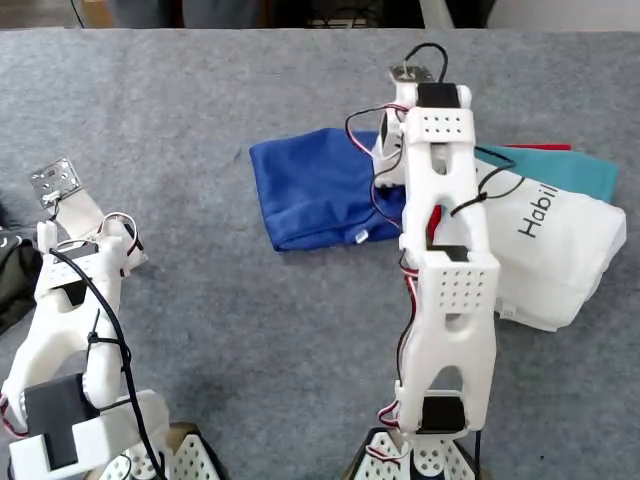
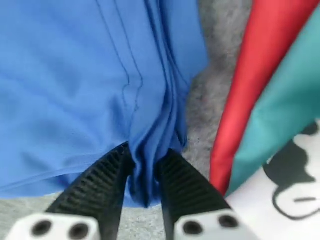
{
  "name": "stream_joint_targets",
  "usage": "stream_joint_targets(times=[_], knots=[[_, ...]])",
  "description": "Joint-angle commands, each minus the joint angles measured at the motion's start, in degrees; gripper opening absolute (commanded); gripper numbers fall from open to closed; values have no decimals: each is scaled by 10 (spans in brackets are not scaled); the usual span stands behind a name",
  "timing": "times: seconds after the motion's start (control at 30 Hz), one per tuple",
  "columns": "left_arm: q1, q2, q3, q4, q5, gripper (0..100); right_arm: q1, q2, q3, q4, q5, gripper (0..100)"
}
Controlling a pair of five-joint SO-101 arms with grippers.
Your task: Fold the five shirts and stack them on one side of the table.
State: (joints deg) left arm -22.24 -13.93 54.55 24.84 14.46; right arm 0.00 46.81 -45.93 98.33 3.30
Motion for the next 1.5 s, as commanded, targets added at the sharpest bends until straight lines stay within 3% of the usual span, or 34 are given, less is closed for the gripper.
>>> stream_joint_targets(times=[0.0, 0.1, 0.2, 0.33, 0.5, 0.7, 1.1, 1.33, 1.47], knots=[[6, -18, -7, -7, -3, 30, 20, -3, -1, -2, 6, 163], [8, -18, -7, -7, -16, 30, 20, -12, -22, 0, 11, 295], [32, -22, -13, -6, -21, 29, 20, -24, -77, 14, 11, 319], [87, -29, -101, 83, -48, 29, 21, -46, -145, 27, 6, 246], [175, -18, -303, 175, -48, 29, 19, -73, -152, 28, 5, 8], [262, 157, -502, 172, -44, 29, 9, -73, -81, 19, -62, 22], [270, 598, -867, 190, -47, 29, 11, 22, 62, -107, -71, 15], [255, 630, -1020, 333, -48, 29, -4, -1, 49, -103, -67, 15], [243, 629, -1103, 411, -48, 29, -18, -53, 23, -34, -66, 15]])
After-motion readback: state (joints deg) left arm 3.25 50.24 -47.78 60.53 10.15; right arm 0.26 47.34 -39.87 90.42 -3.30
